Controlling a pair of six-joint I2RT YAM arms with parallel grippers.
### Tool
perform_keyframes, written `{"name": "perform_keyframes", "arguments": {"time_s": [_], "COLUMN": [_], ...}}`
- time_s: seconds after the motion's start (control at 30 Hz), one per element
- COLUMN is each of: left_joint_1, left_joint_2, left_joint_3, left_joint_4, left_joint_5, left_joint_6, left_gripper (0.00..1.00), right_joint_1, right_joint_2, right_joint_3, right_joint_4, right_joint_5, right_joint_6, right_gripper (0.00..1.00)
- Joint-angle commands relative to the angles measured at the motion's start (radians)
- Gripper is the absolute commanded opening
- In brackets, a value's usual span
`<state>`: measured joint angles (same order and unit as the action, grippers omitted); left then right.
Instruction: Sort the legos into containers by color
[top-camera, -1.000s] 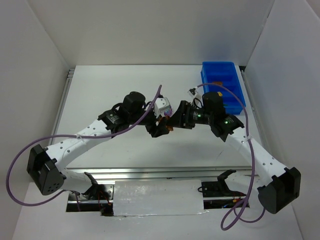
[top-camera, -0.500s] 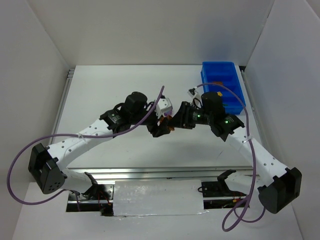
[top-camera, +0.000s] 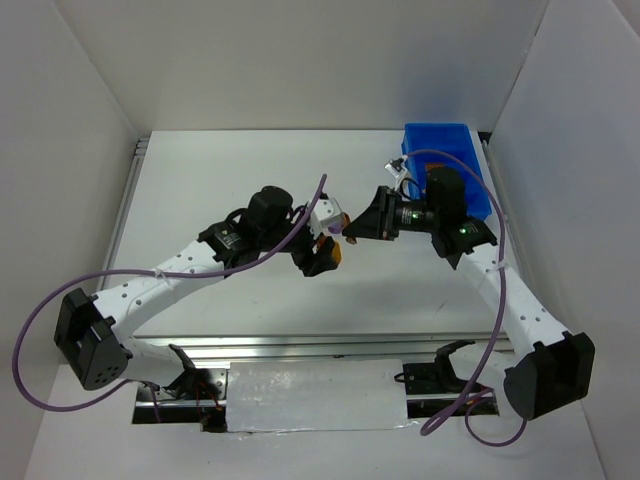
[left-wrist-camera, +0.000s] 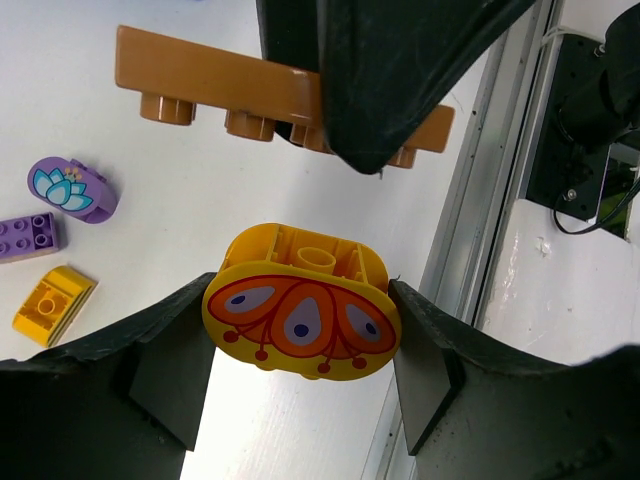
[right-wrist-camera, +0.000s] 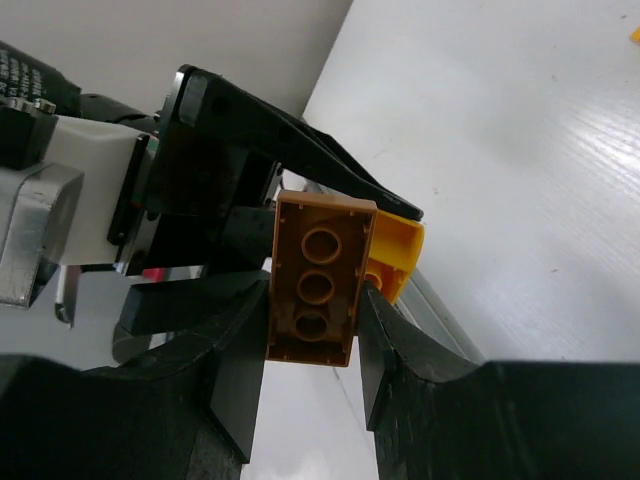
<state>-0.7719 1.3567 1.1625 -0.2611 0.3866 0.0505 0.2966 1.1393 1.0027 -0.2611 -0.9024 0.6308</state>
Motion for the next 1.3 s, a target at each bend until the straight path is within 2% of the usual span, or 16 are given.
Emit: {"name": "perform_keyframes", "arguments": {"time_s": [0.0, 0.1, 0.13, 0.23, 0.33, 0.4, 0.43, 0.47, 0.53, 0.67, 0.8, 0.97, 1.13, 1.27], "left_joint_1": [-0.001, -0.001, -0.001, -0.001, -0.001, 0.002, 0.006, 0.006, 0.020, 0.031, 0.033, 0.036, 0.037, 0.039], "left_joint_2": [-0.034, -0.060, -0.088, -0.157, -0.217, -0.249, -0.257, -0.264, -0.268, -0.312, -0.398, -0.507, -0.557, -0.573], "left_joint_3": [0.006, 0.005, 0.005, 0.002, 0.015, 0.016, 0.011, 0.009, 0.017, 0.040, 0.025, -0.081, -0.152, -0.170], "left_joint_4": [0.023, 0.048, 0.065, 0.063, 0.008, -0.053, -0.102, -0.137, -0.211, -0.383, -0.452, -0.411, -0.348, -0.359], "left_joint_5": [0.005, -0.028, -0.090, -0.138, -0.270, -0.424, -0.524, -0.525, -0.612, -0.690, -0.772, -0.802, -0.786, -0.818], "left_joint_6": [0.003, -0.043, -0.114, -0.158, -0.309, -0.386, -0.456, -0.486, -0.535, -0.535, -0.491, -0.434, -0.440, -0.439], "left_gripper": [0.00, 0.00, 0.00, 0.00, 0.00, 0.00, 0.00, 0.00, 0.00, 0.00, 0.00, 0.00, 0.00, 0.00], "right_joint_1": [-0.007, -0.075, -0.127, -0.203, -0.267, -0.287, -0.344, -0.359, -0.384, -0.418, -0.450, -0.482, -0.516, -0.517], "right_joint_2": [-0.019, -0.039, -0.033, -0.009, 0.022, 0.042, 0.049, 0.059, 0.099, 0.213, 0.296, 0.391, 0.510, 0.596], "right_joint_3": [0.034, 0.022, 0.014, -0.009, 0.002, 0.028, 0.037, 0.042, 0.050, 0.105, 0.161, 0.247, 0.304, 0.364], "right_joint_4": [-0.028, -0.029, -0.012, 0.065, 0.105, 0.099, 0.109, 0.114, 0.132, 0.155, 0.163, 0.158, 0.193, 0.181], "right_joint_5": [0.082, 0.207, 0.217, 0.234, 0.278, 0.342, 0.421, 0.459, 0.537, 0.638, 0.717, 0.786, 0.815, 0.833], "right_joint_6": [-0.064, -0.048, -0.039, 0.021, 0.037, 0.024, 0.023, 0.023, 0.035, 0.052, 0.073, 0.102, 0.155, 0.181], "right_gripper": [0.00, 0.00, 0.00, 0.00, 0.00, 0.00, 0.00, 0.00, 0.00, 0.00, 0.00, 0.00, 0.00, 0.00]}}
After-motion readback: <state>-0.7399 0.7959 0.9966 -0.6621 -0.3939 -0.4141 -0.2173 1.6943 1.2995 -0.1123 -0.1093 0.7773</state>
